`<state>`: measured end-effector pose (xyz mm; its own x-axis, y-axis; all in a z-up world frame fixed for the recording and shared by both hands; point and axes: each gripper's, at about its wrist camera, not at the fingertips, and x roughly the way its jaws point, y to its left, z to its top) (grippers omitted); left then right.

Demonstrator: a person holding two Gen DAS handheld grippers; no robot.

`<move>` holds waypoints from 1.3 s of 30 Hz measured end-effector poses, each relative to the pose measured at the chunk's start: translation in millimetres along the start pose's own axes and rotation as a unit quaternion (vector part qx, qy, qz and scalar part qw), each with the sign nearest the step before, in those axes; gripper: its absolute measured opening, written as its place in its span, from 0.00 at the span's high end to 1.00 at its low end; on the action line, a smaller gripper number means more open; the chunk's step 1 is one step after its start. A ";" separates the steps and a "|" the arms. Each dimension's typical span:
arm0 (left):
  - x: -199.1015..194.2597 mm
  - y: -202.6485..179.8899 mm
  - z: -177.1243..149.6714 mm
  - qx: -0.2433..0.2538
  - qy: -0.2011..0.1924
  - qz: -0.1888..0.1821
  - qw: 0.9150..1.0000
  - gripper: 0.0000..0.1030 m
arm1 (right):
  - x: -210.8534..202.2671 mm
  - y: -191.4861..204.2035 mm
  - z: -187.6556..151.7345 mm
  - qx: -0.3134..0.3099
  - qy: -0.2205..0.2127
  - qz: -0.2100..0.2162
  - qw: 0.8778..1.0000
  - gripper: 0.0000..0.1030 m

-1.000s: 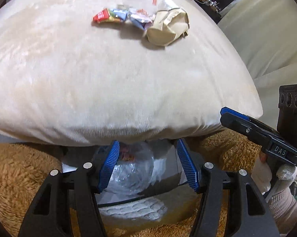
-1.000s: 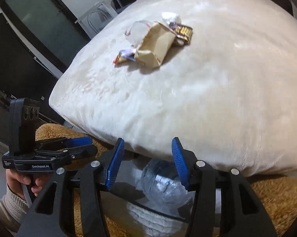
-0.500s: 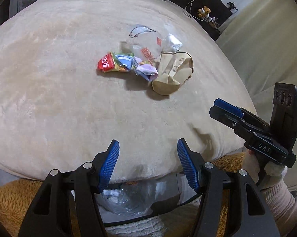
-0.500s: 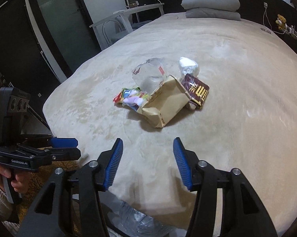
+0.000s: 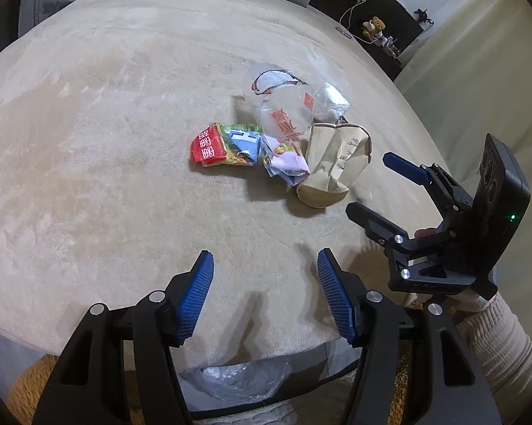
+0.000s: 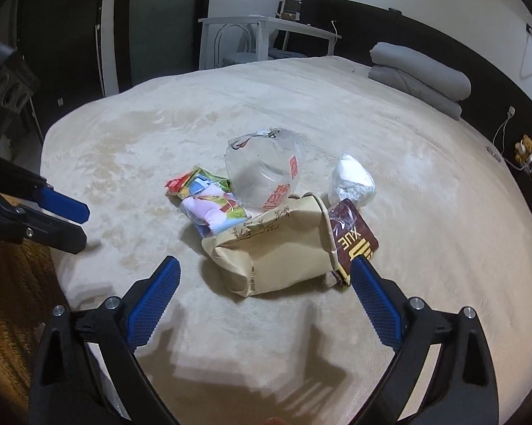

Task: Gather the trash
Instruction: 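Grasp the brown paper bag with the right tool while the left tool grasps a purple wrapper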

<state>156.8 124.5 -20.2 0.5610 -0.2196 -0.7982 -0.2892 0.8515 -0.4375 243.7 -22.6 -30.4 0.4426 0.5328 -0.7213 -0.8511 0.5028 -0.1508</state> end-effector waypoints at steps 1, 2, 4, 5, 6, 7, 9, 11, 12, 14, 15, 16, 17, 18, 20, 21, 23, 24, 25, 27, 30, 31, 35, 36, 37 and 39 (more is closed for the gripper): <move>0.9 0.5 2.3 0.000 0.000 0.000 1.000 0.42 | 5.0 1.4 0.5 -0.010 0.001 -0.004 1.000 0.08; 1.9 0.9 4.8 0.001 0.000 0.001 1.000 0.42 | 10.1 2.8 1.4 -0.020 0.003 -0.008 1.000 0.08; 4.0 1.8 9.4 0.001 0.000 0.002 1.000 0.42 | 18.1 4.8 1.7 -0.036 0.006 -0.020 0.999 0.08; 4.8 1.9 11.5 0.002 0.000 0.002 1.000 0.42 | 21.6 6.1 2.0 -0.043 0.006 -0.025 0.999 0.08; 5.5 2.1 13.7 0.002 0.000 0.003 1.000 0.42 | 24.2 7.1 2.6 -0.050 0.005 -0.031 0.998 0.08; 6.6 2.3 16.2 0.003 0.000 0.003 1.000 0.42 | 26.3 7.9 3.2 -0.056 0.003 -0.037 0.998 0.08; 8.4 2.7 20.3 0.005 0.000 0.005 1.000 0.42 | 30.4 9.4 4.3 -0.067 0.009 -0.034 0.997 0.18; 9.3 2.7 23.7 0.005 0.000 0.006 1.000 0.42 | 32.4 14.1 4.1 -0.085 0.011 -0.040 0.996 0.22; 9.6 2.5 25.1 0.006 0.000 0.007 1.000 0.42 | 31.6 16.3 3.6 -0.093 0.009 -0.046 0.995 0.23; 10.3 1.7 27.7 0.008 0.000 0.009 1.000 0.42 | 30.3 18.4 3.1 -0.101 0.007 -0.051 0.994 0.30; 10.6 0.7 28.5 0.008 0.000 0.010 1.000 0.42 | 28.9 18.0 2.8 -0.101 0.006 -0.053 0.993 0.38; 11.4 0.5 29.7 0.009 0.000 0.011 1.000 0.42 | 27.9 17.1 2.7 -0.100 0.007 -0.054 0.993 0.38; 11.9 0.4 30.5 0.009 0.000 0.012 1.000 0.42 | 27.0 15.3 2.8 -0.096 0.008 -0.051 0.994 0.38; 12.8 0.3 31.5 0.009 0.000 0.013 1.000 0.42 | 25.7 14.2 1.9 -0.092 0.009 -0.049 0.995 0.39; 13.3 -0.5 33.8 0.010 0.002 0.016 1.000 0.42 | 24.1 12.8 0.4 -0.087 0.009 -0.046 0.995 0.39; 14.1 -1.0 34.6 0.012 0.002 0.017 1.000 0.42 | 22.5 12.1 0.0 -0.084 0.008 -0.044 0.995 0.39; 15.6 -2.5 37.1 0.015 0.001 0.020 1.000 0.42 | 16.3 10.3 -1.1 -0.077 0.004 -0.042 0.996 0.39; 16.2 -3.2 38.1 0.016 0.001 0.020 1.000 0.42 | 13.6 8.7 -1.0 -0.071 0.002 -0.039 0.997 0.39; 17.0 -4.0 39.7 0.017 0.000 0.022 1.000 0.42 | 10.2 7.9 -1.1 -0.066 0.000 -0.037 0.997 0.39; 19.4 -6.3 42.2 0.020 0.000 0.023 1.000 0.42 | 3.5 4.6 -1.3 -0.056 -0.005 -0.035 0.998 0.39; 25.4 -9.6 43.8 0.027 0.004 0.026 0.999 0.42 | -8.1 -0.4 -2.5 -0.040 -0.013 -0.032 0.999 0.39; 27.7 -11.3 43.8 0.030 0.006 0.030 0.999 0.42 | -12.2 -2.1 -3.0 -0.032 -0.015 -0.029 0.999 0.39; 38.6 -18.5 43.3 0.050 0.007 0.055 0.997 0.42 | -28.3 -9.0 -4.7 -0.007 -0.027 -0.027 0.999 0.39; 42.0 -20.7 43.7 0.057 0.007 0.062 0.996 0.42 | -31.8 -11.1 -5.2 0.000 -0.029 -0.024 0.999 0.39; 45.6 -21.0 43.3 0.061 0.008 0.067 0.996 0.42 | -34.7 -12.6 -6.1 0.006 -0.030 -0.022 0.999 0.39; 54.5 -23.1 47.0 0.064 0.012 0.073 0.995 0.42 | -40.4 -16.2 -8.5 0.019 -0.034 -0.016 0.999 0.39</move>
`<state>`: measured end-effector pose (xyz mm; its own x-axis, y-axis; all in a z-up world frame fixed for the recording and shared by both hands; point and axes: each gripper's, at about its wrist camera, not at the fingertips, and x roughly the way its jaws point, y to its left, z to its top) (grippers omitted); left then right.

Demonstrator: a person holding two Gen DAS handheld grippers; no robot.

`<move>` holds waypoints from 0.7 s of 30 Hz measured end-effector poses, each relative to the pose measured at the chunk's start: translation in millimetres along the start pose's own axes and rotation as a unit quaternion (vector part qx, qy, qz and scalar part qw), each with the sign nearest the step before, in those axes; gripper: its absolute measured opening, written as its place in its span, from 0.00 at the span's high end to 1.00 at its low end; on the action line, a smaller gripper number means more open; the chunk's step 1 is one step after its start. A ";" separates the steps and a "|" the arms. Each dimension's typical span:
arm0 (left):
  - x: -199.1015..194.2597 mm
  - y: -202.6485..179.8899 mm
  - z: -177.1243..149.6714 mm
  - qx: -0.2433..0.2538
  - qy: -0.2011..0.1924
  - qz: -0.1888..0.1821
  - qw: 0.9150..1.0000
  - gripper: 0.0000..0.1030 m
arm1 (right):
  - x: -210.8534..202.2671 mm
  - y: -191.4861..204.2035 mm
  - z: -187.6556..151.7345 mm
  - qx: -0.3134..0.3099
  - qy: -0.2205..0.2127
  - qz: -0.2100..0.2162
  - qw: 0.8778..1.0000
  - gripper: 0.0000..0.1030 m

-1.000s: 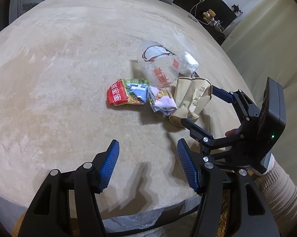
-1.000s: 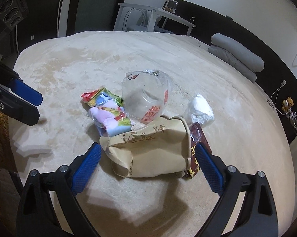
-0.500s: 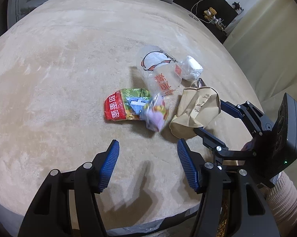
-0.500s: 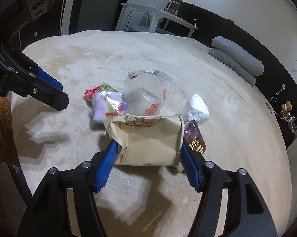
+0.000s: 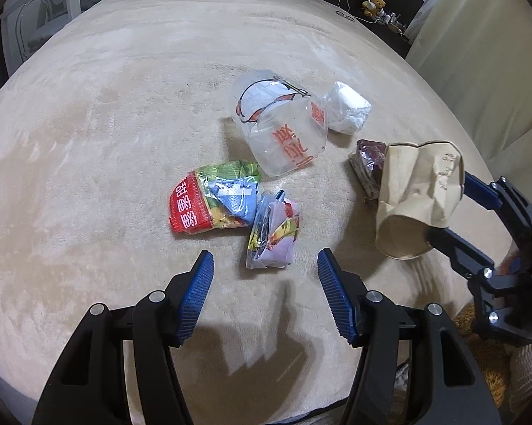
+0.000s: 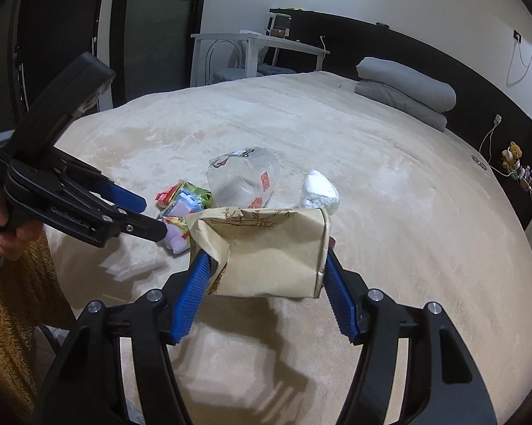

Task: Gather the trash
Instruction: 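Grasp the brown paper bag with the right tool while the left tool grasps a purple wrapper, then carry the paper bag and purple wrapper down to the clear trash bag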

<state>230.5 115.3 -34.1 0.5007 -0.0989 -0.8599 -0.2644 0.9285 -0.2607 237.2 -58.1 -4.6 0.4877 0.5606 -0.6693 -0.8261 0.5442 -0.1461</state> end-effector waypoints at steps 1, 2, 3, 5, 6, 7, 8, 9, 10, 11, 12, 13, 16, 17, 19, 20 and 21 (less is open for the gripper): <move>4.2 -1.0 1.7 0.000 0.003 0.000 1.000 0.42 | -2.8 -1.8 -0.7 0.005 -0.002 0.000 1.000 0.39; 7.3 -2.4 3.3 0.001 0.003 0.000 1.000 0.42 | -5.8 -3.2 -1.2 0.007 -0.004 -0.002 1.000 0.39; 11.1 -2.9 3.0 0.004 0.005 0.004 1.000 0.42 | -8.9 -4.6 -1.9 0.010 -0.006 -0.003 1.000 0.39; 16.8 -5.0 5.4 0.008 0.005 0.005 1.000 0.42 | -14.0 -7.2 -3.4 0.015 -0.009 -0.004 1.000 0.39; 19.3 -6.7 6.5 0.012 0.005 0.007 1.000 0.42 | -16.6 -8.8 -4.3 0.019 -0.010 -0.003 1.000 0.39; 22.0 -8.0 7.5 0.014 0.005 0.011 1.000 0.42 | -18.6 -9.7 -5.2 0.023 -0.010 -0.003 1.000 0.39; 24.3 -9.0 8.5 0.016 0.004 0.013 1.000 0.42 | -20.5 -10.9 -6.3 0.025 -0.011 -0.004 1.000 0.39; 26.7 -9.8 9.2 0.019 0.005 0.014 1.000 0.42 | -23.0 -11.6 -7.2 0.028 -0.012 -0.004 1.000 0.39; 29.4 -10.7 9.8 0.021 0.006 0.015 1.000 0.43 | -25.3 -12.8 -8.1 0.030 -0.013 -0.003 0.999 0.39; 31.9 -11.9 10.5 0.024 0.006 0.018 1.000 0.43 | -27.3 -13.4 -9.1 0.032 -0.014 -0.003 0.999 0.39; 34.1 -12.7 10.9 0.027 0.006 0.020 0.999 0.43 | -29.2 -13.7 -9.6 0.033 -0.014 -0.002 0.999 0.39; 36.7 -13.3 11.5 0.030 0.005 0.022 0.999 0.46 | -31.1 -14.2 -10.6 0.035 -0.015 -0.002 0.999 0.39; 44.1 -15.6 12.0 0.037 0.010 0.026 0.999 0.66 | -36.2 -13.1 -13.0 0.037 -0.017 0.000 0.999 0.39; 44.3 -16.4 12.0 0.041 0.008 0.027 0.999 0.67 | -37.2 -12.8 -14.0 0.039 -0.017 0.000 0.999 0.39; 44.1 -19.5 10.4 0.053 0.003 0.030 0.998 0.71 | -38.9 -12.4 -16.1 0.042 -0.017 0.001 0.999 0.39; 44.2 -21.4 9.6 0.056 0.000 0.032 0.998 0.72 | -39.3 -12.0 -17.1 0.043 -0.017 0.000 0.999 0.39; 43.9 -23.3 8.4 0.058 -0.002 0.033 0.998 0.72 | -40.5 -12.1 -18.2 0.045 -0.017 0.000 0.999 0.39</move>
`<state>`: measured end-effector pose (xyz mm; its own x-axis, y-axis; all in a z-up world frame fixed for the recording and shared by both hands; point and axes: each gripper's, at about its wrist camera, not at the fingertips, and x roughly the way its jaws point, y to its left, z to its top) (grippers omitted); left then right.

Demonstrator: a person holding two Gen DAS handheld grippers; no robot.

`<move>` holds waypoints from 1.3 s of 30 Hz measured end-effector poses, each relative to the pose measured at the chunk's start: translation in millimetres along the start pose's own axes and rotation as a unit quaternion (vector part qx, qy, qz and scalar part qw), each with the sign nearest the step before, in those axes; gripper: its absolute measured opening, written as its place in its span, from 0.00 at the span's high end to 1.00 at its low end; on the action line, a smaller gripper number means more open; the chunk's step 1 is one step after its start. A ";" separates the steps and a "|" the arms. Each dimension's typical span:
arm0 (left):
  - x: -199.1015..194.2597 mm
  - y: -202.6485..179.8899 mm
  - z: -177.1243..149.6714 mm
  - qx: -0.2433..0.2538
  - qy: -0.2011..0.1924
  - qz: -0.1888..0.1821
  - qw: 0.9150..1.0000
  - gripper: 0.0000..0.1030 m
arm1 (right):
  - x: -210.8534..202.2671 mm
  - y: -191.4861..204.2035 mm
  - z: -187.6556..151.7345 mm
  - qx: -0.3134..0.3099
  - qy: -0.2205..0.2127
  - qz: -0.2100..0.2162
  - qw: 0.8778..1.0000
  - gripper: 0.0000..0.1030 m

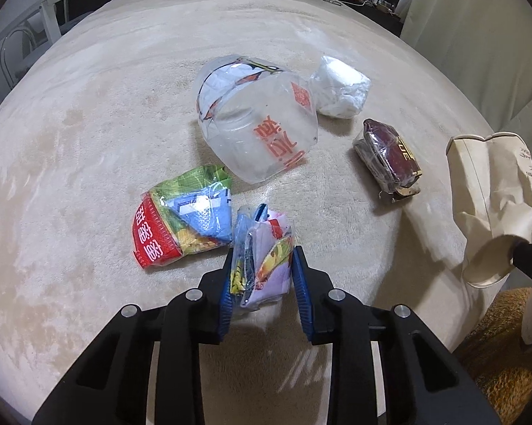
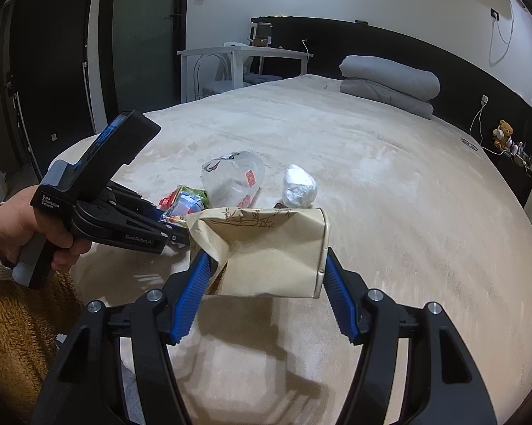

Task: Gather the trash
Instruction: 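Carry the paper bag and purple wrapper down to the clear trash bag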

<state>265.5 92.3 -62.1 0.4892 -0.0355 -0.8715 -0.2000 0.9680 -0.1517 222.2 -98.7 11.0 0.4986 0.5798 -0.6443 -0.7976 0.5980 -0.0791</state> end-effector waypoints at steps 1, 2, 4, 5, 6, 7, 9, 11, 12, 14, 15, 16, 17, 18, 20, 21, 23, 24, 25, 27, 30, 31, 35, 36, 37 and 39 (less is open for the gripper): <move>-1.2 0.3 -0.3 -0.001 -0.002 0.000 1.000 0.72 | -0.7 -0.7 -1.1 0.003 0.000 0.000 1.000 0.39; -2.2 0.9 -0.8 -0.003 -0.004 -0.002 1.000 0.72 | -1.4 -1.2 -2.1 0.006 0.001 0.000 1.000 0.39; -4.2 -2.8 2.7 -0.005 -0.007 -0.004 1.000 0.72 | -3.1 -1.0 -4.2 0.008 0.001 -0.002 1.000 0.39; -5.7 -4.4 3.6 -0.005 -0.010 -0.006 1.000 0.72 | -4.1 -0.7 -5.2 0.009 0.002 -0.004 1.000 0.39; -9.0 -3.8 -0.1 -0.005 -0.013 -0.009 1.000 0.72 | -5.0 -0.6 -6.1 0.011 0.002 -0.004 1.000 0.39; -14.5 -4.4 -5.0 -0.005 -0.015 -0.010 1.000 0.72 | -5.7 -0.7 -7.0 0.013 0.003 -0.004 1.000 0.39; -21.2 -5.5 -9.8 -0.003 -0.018 -0.013 1.000 0.72 | -8.0 -0.2 -9.5 0.018 0.003 -0.006 1.000 0.39; -26.9 -5.1 -13.1 -0.003 -0.022 -0.016 1.000 0.72 | -9.0 0.9 -11.4 0.023 0.005 -0.007 1.000 0.39; -29.7 -5.7 -14.8 -0.003 -0.024 -0.017 1.000 0.72 | -10.9 1.6 -13.3 0.027 0.005 -0.008 1.000 0.39; -36.8 -6.1 -18.9 -0.004 -0.028 -0.021 0.999 0.72 | -13.2 3.0 -16.8 0.032 0.006 -0.009 0.999 0.39; -40.1 -7.0 -21.1 -0.004 -0.030 -0.022 0.999 0.73 | -15.1 4.0 -19.1 0.035 0.007 -0.009 0.999 0.39; -44.5 -6.0 -23.7 -0.004 -0.032 -0.024 0.999 0.72 | -16.3 4.7 -21.1 0.038 0.008 -0.009 0.999 0.39; -48.0 -6.6 -26.7 -0.004 -0.034 -0.026 0.999 0.72 | -18.1 6.0 -23.4 0.041 0.009 -0.009 0.999 0.39; -52.4 -6.6 -30.0 -0.004 -0.036 -0.028 0.999 0.73 | -20.2 7.3 -25.6 0.044 0.010 -0.010 0.999 0.39; -60.0 -7.3 -38.6 -0.007 -0.040 -0.032 0.999 0.73 | -24.3 10.8 -29.7 0.049 0.012 -0.010 0.999 0.39; -62.8 -7.6 -41.0 -0.008 -0.041 -0.035 0.999 0.72 | -26.2 12.6 -31.1 0.051 0.013 -0.009 0.999 0.39; -70.0 -9.9 -49.5 -0.009 -0.043 -0.038 0.998 0.72 | -30.2 16.5 -35.2 0.055 0.014 -0.009 0.998 0.39; -72.7 -11.4 -52.4 -0.009 -0.044 -0.040 0.998 0.73 | -32.3 18.2 -37.0 0.057 0.015 -0.009 0.998 0.39; -76.1 -13.8 -55.3 -0.008 -0.045 -0.042 0.998 0.73 | -34.7 20.4 -39.0 0.059 0.015 -0.009 0.998 0.39; -81.2 -19.6 -60.4 -0.007 -0.046 -0.045 0.998 0.73 | -39.0 24.5 -43.1 0.062 0.015 -0.009 0.998 0.39; -90.5 -25.9 -74.4 -0.003 -0.049 -0.049 0.998 0.73 | -45.6 31.0 -47.5 0.067 0.014 -0.007 0.998 0.39; -93.5 -27.6 -78.4 -0.003 -0.049 -0.050 0.998 0.72 | -48.2 33.3 -49.1 0.069 0.014 -0.006 0.998 0.39; -102.9 -35.2 -92.3 0.000 -0.051 -0.054 0.997 0.73 | -57.0 43.9 -57.0 0.070 0.015 -0.005 0.997 0.39; -105.6 -37.2 -96.5 0.002 -0.052 -0.054 0.997 0.73 | -59.0 45.7 -58.3 0.070 0.016 -0.004 0.997 0.39; -107.5 -38.8 -99.9 0.003 -0.052 -0.055 0.997 0.72 | -61.6 48.1 -60.0 0.071 0.015 -0.004 0.997 0.39; -110.9 -41.5 -104.2 0.004 -0.053 -0.055 0.997 0.73 | -66.0 52.2 -63.4 0.074 0.016 -0.002 0.997 0.39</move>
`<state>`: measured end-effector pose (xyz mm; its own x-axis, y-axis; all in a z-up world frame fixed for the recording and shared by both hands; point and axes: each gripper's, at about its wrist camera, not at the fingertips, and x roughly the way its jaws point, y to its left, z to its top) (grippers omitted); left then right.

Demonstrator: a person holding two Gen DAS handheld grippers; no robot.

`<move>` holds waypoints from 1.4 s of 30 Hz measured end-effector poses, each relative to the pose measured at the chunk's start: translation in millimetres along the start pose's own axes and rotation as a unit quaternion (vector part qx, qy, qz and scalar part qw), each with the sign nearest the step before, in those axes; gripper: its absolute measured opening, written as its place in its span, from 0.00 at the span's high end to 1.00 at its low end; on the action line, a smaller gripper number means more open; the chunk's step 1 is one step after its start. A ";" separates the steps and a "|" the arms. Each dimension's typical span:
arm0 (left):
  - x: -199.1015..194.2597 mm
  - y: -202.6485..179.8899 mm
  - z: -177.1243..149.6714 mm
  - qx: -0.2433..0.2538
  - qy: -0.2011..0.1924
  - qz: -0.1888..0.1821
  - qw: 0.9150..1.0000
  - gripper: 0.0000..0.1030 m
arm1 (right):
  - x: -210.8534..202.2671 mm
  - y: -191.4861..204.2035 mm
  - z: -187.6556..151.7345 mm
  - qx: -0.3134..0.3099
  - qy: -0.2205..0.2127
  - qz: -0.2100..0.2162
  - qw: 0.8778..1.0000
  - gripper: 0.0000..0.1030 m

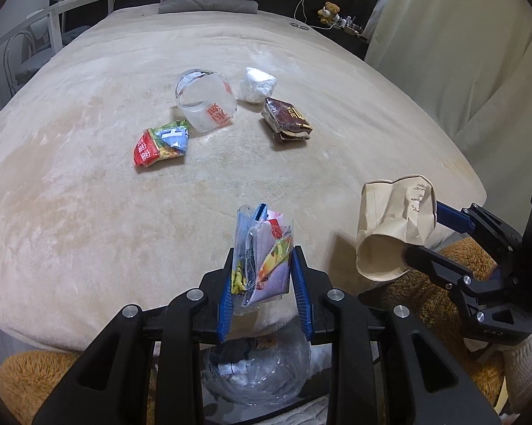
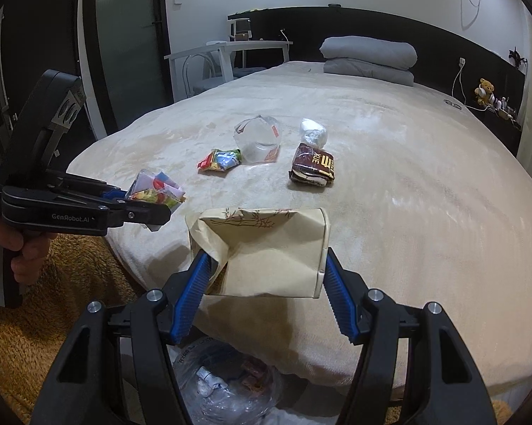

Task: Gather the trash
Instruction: 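Carry the paper bag and purple wrapper down to the clear trash bag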

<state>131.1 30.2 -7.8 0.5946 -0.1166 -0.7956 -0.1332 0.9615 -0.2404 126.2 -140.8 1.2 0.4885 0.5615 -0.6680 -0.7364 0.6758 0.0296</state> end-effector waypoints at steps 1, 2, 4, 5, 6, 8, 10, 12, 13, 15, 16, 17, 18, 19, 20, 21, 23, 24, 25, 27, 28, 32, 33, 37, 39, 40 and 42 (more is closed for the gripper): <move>-2.9 -2.0 -3.6 0.001 -0.001 0.000 1.000 0.72 | -1.5 1.4 -1.8 0.001 0.001 0.000 1.000 0.39; -5.2 -3.1 -6.2 0.001 -0.002 -0.001 1.000 0.72 | -3.0 3.3 -4.0 0.002 0.002 0.000 1.000 0.39; -10.6 -6.0 -12.2 0.002 -0.003 -0.002 1.000 0.72 | -7.2 7.0 -9.0 0.005 0.004 0.002 1.000 0.39; -13.1 -7.6 -14.9 0.003 -0.004 -0.003 1.000 0.72 | -9.3 8.8 -11.8 0.007 0.005 0.002 1.000 0.39; -15.8 -9.5 -17.9 0.005 -0.004 -0.002 1.000 0.72 | -11.1 10.4 -14.3 0.009 0.007 0.002 1.000 0.39; -21.0 -13.0 -24.1 0.007 -0.005 -0.003 1.000 0.72 | -14.2 13.5 -18.5 0.014 0.011 0.004 1.000 0.39; -25.2 -16.3 -30.0 0.009 -0.005 -0.003 1.000 0.72 | -17.8 17.8 -22.7 0.015 0.014 0.004 1.000 0.39; -28.4 -19.3 -36.3 0.010 -0.005 -0.005 1.000 0.72 | -20.9 22.2 -26.4 0.017 0.017 0.003 1.000 0.39; -29.7 -20.9 -39.5 0.011 -0.004 -0.005 1.000 0.73 | -22.1 23.6 -28.5 0.018 0.019 0.003 1.000 0.39; -32.5 -24.3 -46.6 0.011 -0.003 -0.006 1.000 0.72 | -24.6 27.6 -32.9 0.020 0.023 0.001 1.000 0.39; -33.5 -25.5 -49.8 0.011 -0.003 -0.006 1.000 0.72 | -25.2 28.9 -35.0 0.021 0.026 0.001 0.999 0.39; -34.6 -26.6 -53.0 0.011 -0.003 -0.007 1.000 0.72 | -26.2 30.8 -37.4 0.022 0.029 0.000 0.999 0.39; -35.2 -27.5 -56.2 0.011 -0.002 -0.007 1.000 0.73 | -27.1 32.3 -39.4 0.023 0.031 -0.001 0.999 0.39; -35.9 -28.4 -59.1 0.010 -0.001 -0.008 1.000 0.72 | -28.1 34.0 -41.4 0.024 0.034 -0.001 0.999 0.39; -36.4 -29.2 -62.1 0.010 0.000 -0.008 1.000 0.72 | -28.9 35.4 -43.1 0.025 0.037 -0.002 0.999 0.39; -36.3 -29.7 -65.2 0.010 0.001 -0.008 1.000 0.72 | -29.6 36.9 -45.1 0.025 0.041 -0.003 0.999 0.39; -35.6 -30.0 -71.0 0.009 0.006 -0.009 1.000 0.72 | -29.8 40.0 -48.8 0.026 0.050 -0.006 0.998 0.39; -34.7 -29.7 -73.6 0.007 0.009 -0.010 1.000 0.72 | -29.6 41.2 -51.0 0.027 0.054 -0.007 0.998 0.39; -33.7 -29.8 -76.6 0.006 0.012 -0.010 1.000 0.72 | -29.0 42.5 -53.3 0.029 0.059 -0.008 0.998 0.39; -30.9 -29.4 -81.8 0.005 0.018 -0.011 1.000 0.72 | -26.7 42.7 -57.2 0.036 0.071 -0.009 0.997 0.39; -29.0 -28.9 -84.6 0.003 0.022 -0.011 1.000 0.72 | -25.4 41.9 -58.4 0.041 0.076 -0.010 0.996 0.39; -19.4 -26.5 -93.4 -0.005 0.037 -0.014 0.999 0.72 | -17.2 40.6 -64.5 0.054 0.097 -0.013 0.994 0.39; -16.9 -26.4 -95.5 -0.006 0.041 -0.015 0.999 0.72 | -14.8 40.1 -66.0 0.057 0.103 -0.012 0.993 0.39; -5.3 -26.4 -103.1 -0.011 0.058 -0.018 0.998 0.72 | -4.9 38.3 -72.8 0.077 0.130 -0.003 0.989 0.39; 1.6 -26.6 -107.0 -0.010 0.068 -0.017 0.997 0.72 | 2.4 35.8 -76.7 0.091 0.147 0.002 0.985 0.39; 5.5 -26.2 -108.5 -0.010 0.073 -0.016 0.997 0.72 | 5.9 34.6 -78.8 0.097 0.156 0.005 0.983 0.39; 12.8 -25.4 -111.9 -0.012 0.083 -0.015 0.996 0.72 | 14.2 32.5 -83.8 0.109 0.175 0.010 0.979 0.39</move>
<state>53.3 -23.5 -74.1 0.4593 -0.1871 -0.8683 -0.1380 0.9507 -0.2779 69.9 -150.9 -69.7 0.2566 0.4042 -0.8780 -0.6087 0.7732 0.1781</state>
